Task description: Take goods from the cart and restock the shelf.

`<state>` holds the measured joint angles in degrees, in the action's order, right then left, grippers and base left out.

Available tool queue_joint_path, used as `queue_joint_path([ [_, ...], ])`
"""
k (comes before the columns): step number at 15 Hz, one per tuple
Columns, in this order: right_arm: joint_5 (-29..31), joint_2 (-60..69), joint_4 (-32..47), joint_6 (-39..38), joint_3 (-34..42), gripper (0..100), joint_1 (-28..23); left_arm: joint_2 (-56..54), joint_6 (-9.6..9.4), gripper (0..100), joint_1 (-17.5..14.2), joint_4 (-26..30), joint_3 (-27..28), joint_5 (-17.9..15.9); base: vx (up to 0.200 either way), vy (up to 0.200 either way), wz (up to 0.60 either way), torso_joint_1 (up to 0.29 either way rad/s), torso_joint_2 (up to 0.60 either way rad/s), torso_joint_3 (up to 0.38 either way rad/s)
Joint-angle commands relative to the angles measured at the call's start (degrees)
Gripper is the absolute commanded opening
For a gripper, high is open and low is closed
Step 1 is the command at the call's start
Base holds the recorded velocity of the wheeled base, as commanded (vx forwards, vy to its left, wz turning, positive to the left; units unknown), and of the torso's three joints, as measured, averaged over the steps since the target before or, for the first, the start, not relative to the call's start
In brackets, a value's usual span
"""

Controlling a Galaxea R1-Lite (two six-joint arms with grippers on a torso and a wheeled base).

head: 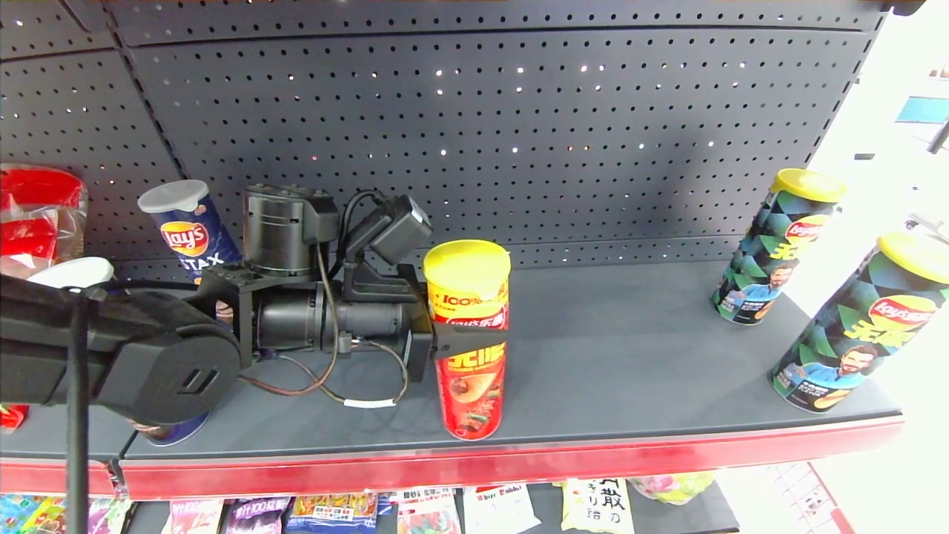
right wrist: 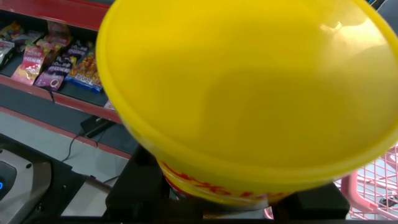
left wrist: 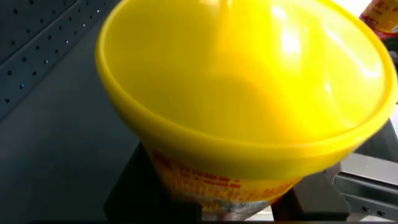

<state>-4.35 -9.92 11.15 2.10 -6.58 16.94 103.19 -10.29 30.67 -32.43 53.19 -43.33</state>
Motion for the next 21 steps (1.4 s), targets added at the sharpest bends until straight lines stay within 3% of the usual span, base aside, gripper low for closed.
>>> queue_joint_path([
  [1, 0.0, -0.2, 0.0, 0.0, 0.0, 0, 0.0, -0.1, 0.01, 0, 0.0, -0.1, -0.7, -0.1, 0.000, 0.000, 0.00, 0.000, 0.00, 0.000],
  [3, 0.0, -0.3, 0.0, 0.0, 0.0, 0, 0.0, -0.4, 0.01, 0, 0.0, -0.1, -1.6, -0.2, 0.000, 0.000, 0.00, 0.000, 0.00, 0.000],
  [6, 0.0, -0.3, 0.0, 0.0, 0.0, 0, 0.0, -0.4, -2.37, 0, 0.0, -0.1, -2.3, -1.5, 0.000, 0.000, 0.00, 0.000, 0.00, 0.000],
  [12, 0.0, -0.3, 0.0, 0.0, 0.0, 0, 0.0, -0.8, -2.46, 0, 0.0, -0.1, -2.4, -2.2, 0.000, 0.000, 0.00, 0.000, 0.00, 0.000],
  [14, 0.0, -0.3, 0.0, 0.0, 0.0, 0, 0.0, -0.8, -3.33, 0, 0.1, -0.1, -2.5, -2.5, 0.000, 0.000, 0.00, 0.000, 0.00, 0.000],
  [15, 0.0, -0.2, 0.0, 0.0, 0.0, 0, 0.0, -0.7, -4.30, 100, 0.1, 0.0, -2.8, -2.5, 0.000, 0.000, 0.00, 0.000, 0.00, 0.000],
  [21, 0.0, -0.4, 0.0, 0.1, -0.7, 0, 0.1, -4.1, -3.95, 100, -0.1, 0.0, -6.3, -2.1, 0.000, 0.000, 0.00, 0.000, 0.00, 0.000],
])
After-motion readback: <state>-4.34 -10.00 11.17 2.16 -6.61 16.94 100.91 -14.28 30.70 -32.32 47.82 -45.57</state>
